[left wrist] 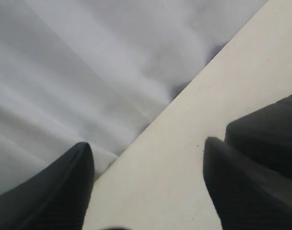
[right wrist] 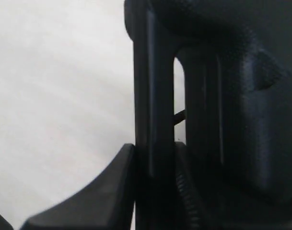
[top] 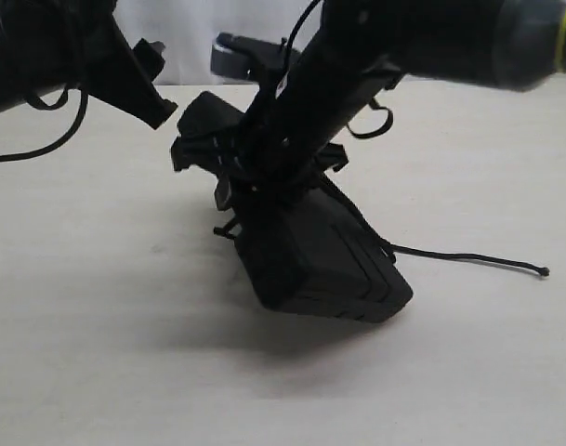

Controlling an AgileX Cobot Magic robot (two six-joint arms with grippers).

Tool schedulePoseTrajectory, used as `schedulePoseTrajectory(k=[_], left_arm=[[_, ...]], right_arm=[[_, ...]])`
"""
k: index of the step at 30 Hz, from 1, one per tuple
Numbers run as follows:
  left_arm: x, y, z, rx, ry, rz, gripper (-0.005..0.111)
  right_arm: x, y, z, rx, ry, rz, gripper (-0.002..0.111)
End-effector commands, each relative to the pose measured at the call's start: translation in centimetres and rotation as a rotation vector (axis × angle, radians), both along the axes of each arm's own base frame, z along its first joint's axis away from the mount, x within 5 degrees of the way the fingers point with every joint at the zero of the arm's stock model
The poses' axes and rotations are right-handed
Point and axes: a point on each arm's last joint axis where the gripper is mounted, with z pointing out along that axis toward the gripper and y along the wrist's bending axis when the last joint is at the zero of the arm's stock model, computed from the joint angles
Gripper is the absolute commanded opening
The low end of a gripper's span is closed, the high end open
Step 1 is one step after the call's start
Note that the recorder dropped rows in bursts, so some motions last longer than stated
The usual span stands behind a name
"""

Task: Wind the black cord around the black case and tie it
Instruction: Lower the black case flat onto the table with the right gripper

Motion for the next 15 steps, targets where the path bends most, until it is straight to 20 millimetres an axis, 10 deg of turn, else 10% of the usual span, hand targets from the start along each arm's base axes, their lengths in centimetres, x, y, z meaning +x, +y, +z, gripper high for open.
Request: schedulePoseTrajectory(k=[1, 9, 15], left_arm=[[-0.2, 0.4, -0.2, -0.01, 0.028, 0.044, 0.062], [-0.3, 0.0, -0.2, -0.026, 0.035, 0.004, 0.062], [-0.3, -0.2, -0.3, -0.036, 0.042, -0.017, 0.062]], right_arm=[[0.2, 1.5, -2.8, -0.002, 0.023, -0.008, 0.004], [1.0, 2.5, -5.5, -0.002, 0.019, 0.023, 0.006], [1.0, 2.6, -5.3, 0.0, 0.013, 0.033, 0.036]])
